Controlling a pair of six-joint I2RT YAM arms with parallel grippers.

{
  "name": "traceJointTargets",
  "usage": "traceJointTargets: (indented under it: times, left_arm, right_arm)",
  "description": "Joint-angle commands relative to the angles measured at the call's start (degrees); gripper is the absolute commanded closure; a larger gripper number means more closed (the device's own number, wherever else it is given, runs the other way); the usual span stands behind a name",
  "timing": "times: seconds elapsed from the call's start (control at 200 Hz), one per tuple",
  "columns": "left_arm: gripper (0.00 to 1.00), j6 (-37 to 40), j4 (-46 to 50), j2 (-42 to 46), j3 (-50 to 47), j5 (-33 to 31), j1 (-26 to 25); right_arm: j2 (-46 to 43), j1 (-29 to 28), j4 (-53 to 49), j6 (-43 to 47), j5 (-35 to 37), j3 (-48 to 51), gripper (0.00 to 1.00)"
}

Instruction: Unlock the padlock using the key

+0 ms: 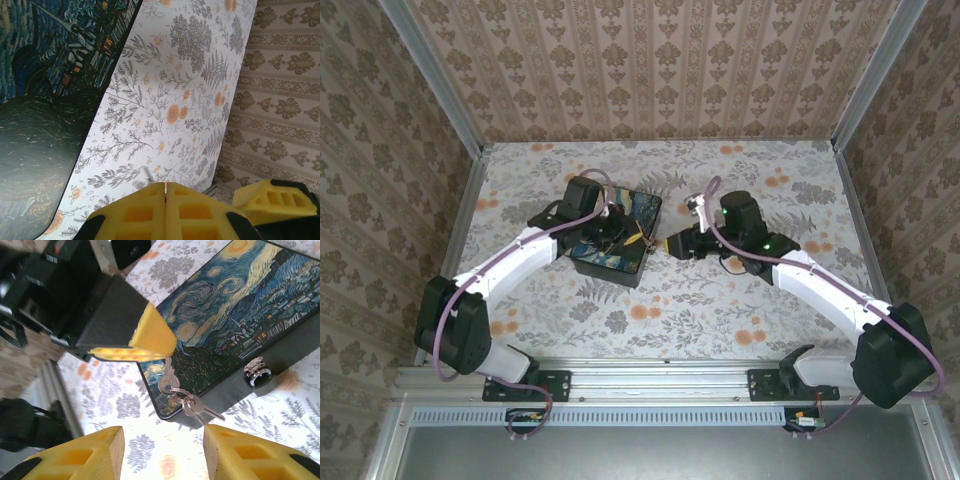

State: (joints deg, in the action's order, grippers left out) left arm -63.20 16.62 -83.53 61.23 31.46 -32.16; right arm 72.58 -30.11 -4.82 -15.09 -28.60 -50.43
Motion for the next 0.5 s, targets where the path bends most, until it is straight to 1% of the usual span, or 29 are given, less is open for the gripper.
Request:
traceJointTargets:
  times: [0.0, 0.12, 0.225, 0.38, 0.495]
  left_arm:
    - [1.00, 0.3, 2.5, -0.2, 3.3, -0.8, 0.1]
    - [1.00, 0.1, 3.6, -1.3, 4.8, -0.6, 0.1]
    - [1.00, -0.3, 4.1, -1.7, 5.5, -0.4, 0.1]
    - [1.00, -0.4, 4.3, -1.9, 6.0, -0.4, 0.0]
    - [1.00, -0.9, 3.6, -2.3, 6.2, -0.1, -0.1]
  right_arm:
    - [0.9, -4.5, -0.2, 10.4, 10.7, -1.5, 0.56]
    - [2.0, -8.0, 3.4, 14.4, 20.6, -0.7, 0.60]
    - [2.5, -9.7, 6.2, 15.8, 27.0, 0.2, 0.64]
    - [2.6, -11.7, 11.3, 18.5, 31.9, 1.6, 0.63]
    - [4.3, -12.3, 11.6, 19.4, 32.1, 0.7, 0.62]
